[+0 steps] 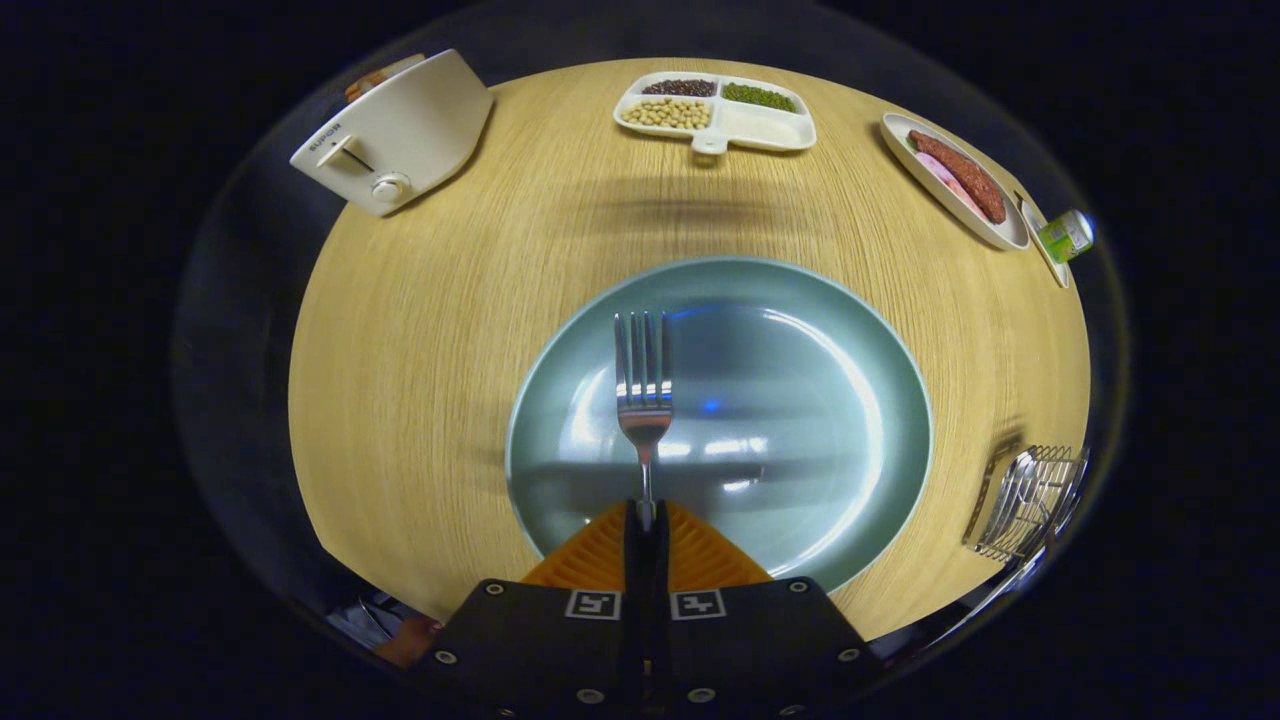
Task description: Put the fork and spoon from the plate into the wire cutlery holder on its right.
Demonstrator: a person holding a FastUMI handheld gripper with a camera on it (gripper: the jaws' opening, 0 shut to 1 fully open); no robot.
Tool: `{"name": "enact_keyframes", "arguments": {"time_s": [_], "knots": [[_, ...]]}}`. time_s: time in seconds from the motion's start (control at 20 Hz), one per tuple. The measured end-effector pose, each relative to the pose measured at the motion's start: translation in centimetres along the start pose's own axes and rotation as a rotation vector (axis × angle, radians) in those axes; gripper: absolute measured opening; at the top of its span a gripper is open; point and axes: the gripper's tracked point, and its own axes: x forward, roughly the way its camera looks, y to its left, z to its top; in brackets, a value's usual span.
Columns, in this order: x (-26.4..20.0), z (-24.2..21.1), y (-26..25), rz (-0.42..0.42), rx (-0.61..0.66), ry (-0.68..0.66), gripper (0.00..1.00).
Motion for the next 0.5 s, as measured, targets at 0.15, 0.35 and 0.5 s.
{"name": "enact_keyframes", "arguments": {"time_s": [0.15,0.35,0.5], "knots": [[-2.2,0.3,-0.9,0.008,0.000,-0.053,0.03],[-6.3,0.9,-3.5,0.004,0.014,-0.147,0.03],[-9.7,1.1,-7.0,-0.019,0.038,-0.226,0.03]]}}
